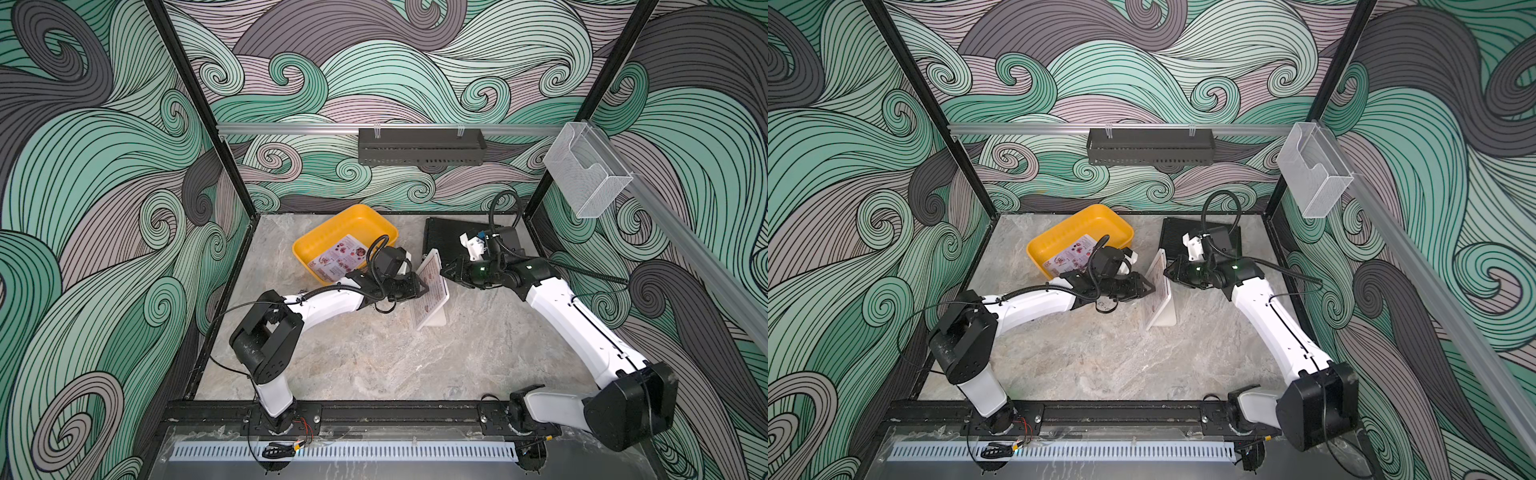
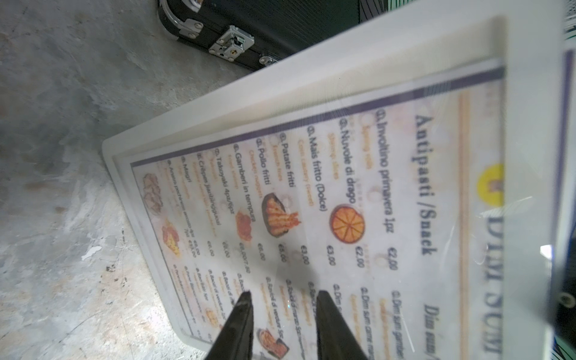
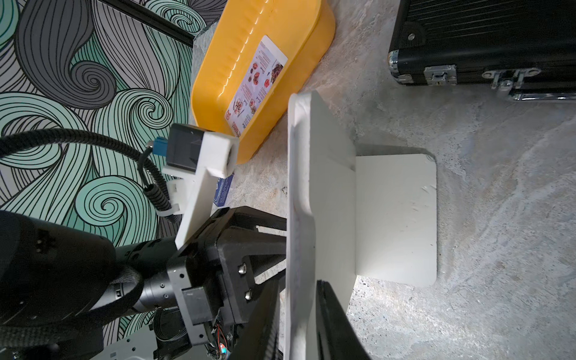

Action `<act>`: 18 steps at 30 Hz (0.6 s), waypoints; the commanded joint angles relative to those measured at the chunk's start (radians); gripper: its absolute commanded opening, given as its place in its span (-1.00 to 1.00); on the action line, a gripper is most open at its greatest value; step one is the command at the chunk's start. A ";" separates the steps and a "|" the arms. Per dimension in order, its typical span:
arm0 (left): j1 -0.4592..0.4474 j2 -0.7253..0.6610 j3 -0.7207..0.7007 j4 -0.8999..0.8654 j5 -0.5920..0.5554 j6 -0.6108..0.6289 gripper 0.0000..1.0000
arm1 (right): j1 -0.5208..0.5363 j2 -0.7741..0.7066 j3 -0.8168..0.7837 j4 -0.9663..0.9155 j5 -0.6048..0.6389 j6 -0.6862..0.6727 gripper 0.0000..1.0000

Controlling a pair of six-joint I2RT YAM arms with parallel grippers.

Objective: Replace the menus in the menu holders
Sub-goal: Take out the menu from the menu holder.

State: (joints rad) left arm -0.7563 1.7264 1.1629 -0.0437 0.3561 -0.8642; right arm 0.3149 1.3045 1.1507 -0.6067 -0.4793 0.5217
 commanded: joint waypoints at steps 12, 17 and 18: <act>-0.001 0.008 0.037 0.005 0.015 0.008 -0.33 | 0.006 0.023 0.032 0.015 -0.034 -0.019 -0.86; 0.000 0.010 0.037 0.005 0.015 0.006 -0.33 | 0.006 0.011 0.041 0.009 -0.035 -0.020 -0.98; -0.001 0.010 0.037 0.005 0.015 0.004 -0.33 | 0.006 0.011 0.043 0.008 -0.036 -0.020 -1.00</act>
State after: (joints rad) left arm -0.7563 1.7264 1.1629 -0.0441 0.3634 -0.8642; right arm 0.3176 1.3258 1.1610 -0.6044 -0.5037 0.5079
